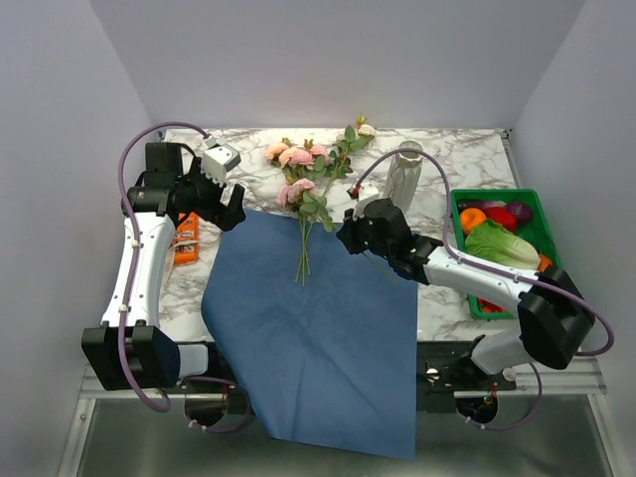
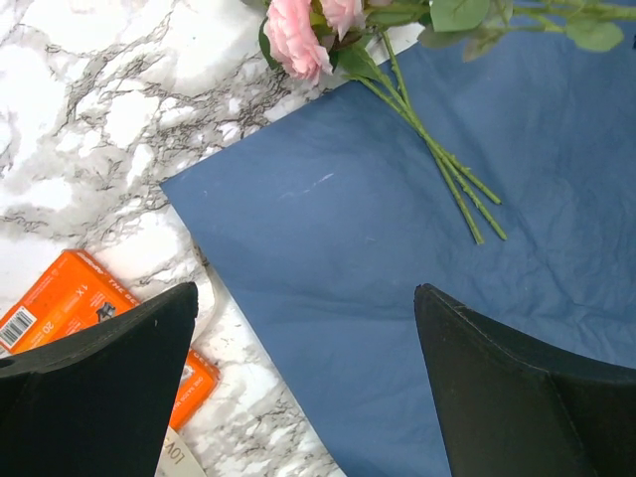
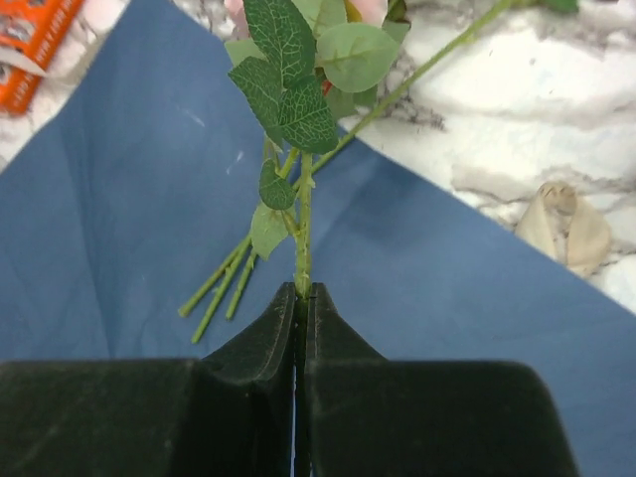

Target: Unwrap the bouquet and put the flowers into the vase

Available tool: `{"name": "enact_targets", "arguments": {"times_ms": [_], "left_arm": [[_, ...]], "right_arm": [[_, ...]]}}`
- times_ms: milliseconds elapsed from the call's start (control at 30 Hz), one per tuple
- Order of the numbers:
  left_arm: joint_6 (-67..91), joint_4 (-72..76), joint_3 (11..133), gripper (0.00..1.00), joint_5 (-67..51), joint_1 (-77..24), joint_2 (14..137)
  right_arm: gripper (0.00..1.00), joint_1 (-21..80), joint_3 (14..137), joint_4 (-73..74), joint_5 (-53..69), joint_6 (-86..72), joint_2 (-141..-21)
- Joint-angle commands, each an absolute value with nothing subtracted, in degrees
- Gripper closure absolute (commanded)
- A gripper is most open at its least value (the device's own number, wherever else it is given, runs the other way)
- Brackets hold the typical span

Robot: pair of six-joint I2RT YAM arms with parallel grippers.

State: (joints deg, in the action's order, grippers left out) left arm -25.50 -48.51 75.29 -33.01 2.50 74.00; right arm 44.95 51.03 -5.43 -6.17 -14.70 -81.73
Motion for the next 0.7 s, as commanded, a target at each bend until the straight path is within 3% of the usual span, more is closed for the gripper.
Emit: {"name": "enact_targets", "arguments": {"times_ms": [0, 67, 300, 667], "left_arm": [[-26.63, -48.25, 74.62, 0.01, -32.43, 2.64, 72.51], [-26.72, -48.34, 74.53, 0.01, -32.43, 2.64, 72.51], [-27.33, -48.52, 74.27, 0.01, -31.82, 2.55, 71.98], [-28.56, -49.13, 73.92, 0.01, -31.82, 2.81, 71.1]], "right_arm": [[0.99, 46.58, 51.5, -0.18, -6.16, -16.61, -86.29], [0.99, 46.67, 53.34, 5.24, -3.18, -16.61, -88.32], [0.6, 46.67, 58.18, 9.58, 1.41, -15.82, -94.3], [0.34, 46.67, 64.42, 11.42, 5.87, -10.47, -99.49]]}}
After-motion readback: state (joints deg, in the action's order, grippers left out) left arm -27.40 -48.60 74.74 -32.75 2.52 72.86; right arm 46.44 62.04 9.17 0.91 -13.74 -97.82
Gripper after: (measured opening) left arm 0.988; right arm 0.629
